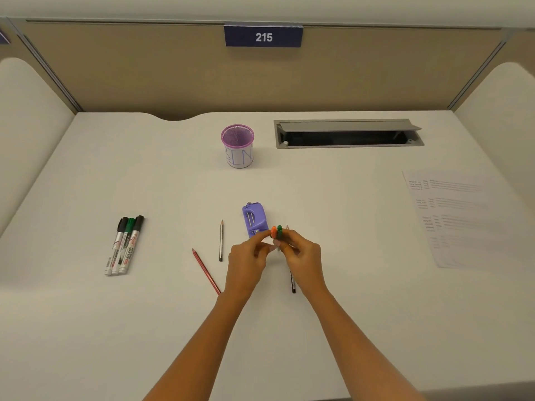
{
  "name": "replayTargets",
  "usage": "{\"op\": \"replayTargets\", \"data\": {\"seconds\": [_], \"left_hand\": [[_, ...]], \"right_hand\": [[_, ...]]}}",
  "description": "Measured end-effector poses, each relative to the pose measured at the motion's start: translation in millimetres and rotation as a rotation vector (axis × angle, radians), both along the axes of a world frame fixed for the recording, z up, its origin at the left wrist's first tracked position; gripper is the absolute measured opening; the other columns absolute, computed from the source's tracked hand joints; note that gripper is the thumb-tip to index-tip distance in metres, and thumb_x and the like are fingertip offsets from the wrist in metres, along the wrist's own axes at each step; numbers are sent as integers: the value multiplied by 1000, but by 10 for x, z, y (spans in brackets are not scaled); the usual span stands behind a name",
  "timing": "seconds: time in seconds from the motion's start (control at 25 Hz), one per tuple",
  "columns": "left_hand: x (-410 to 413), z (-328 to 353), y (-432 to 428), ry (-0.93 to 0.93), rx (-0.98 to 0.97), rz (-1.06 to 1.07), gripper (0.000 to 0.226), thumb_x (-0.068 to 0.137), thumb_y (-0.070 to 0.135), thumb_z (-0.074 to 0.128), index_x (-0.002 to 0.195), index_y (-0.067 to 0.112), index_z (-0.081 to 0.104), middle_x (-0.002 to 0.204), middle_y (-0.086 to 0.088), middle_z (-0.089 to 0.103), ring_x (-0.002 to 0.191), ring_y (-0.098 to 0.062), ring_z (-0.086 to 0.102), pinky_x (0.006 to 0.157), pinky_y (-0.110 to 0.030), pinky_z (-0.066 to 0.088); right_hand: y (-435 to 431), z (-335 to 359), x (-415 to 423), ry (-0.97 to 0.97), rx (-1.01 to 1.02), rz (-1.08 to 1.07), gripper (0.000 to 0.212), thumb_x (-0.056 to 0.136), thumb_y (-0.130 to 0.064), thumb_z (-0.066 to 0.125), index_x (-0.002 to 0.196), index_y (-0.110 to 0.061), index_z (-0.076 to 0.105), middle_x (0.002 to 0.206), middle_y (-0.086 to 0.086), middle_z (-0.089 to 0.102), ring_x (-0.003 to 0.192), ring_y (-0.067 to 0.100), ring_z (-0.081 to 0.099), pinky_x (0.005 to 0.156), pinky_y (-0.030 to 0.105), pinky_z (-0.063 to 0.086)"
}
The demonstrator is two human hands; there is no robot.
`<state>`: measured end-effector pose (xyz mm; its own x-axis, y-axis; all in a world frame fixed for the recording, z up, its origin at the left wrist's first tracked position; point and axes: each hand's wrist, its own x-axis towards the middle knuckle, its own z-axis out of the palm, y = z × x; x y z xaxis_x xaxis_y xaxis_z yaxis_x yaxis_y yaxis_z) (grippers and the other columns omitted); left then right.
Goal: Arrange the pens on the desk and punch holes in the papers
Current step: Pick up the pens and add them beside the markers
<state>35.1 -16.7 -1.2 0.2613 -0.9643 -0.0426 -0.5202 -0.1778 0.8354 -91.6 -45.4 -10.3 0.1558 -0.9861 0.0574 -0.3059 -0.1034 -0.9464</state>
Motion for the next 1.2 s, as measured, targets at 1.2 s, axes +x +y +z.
{"op": "replayTargets", "data": {"seconds": [1.2], "left_hand": [[2433,98,312,-304,380,303,24,89,9,55,108,8,71,105,-19,67,87,-31,63,73,-32,49]], "right_hand": [[-33,-60,3086,402,555,64,14,83,-13,69,93,-4,72,93,13,73,82,28,70,76,37,59]]}}
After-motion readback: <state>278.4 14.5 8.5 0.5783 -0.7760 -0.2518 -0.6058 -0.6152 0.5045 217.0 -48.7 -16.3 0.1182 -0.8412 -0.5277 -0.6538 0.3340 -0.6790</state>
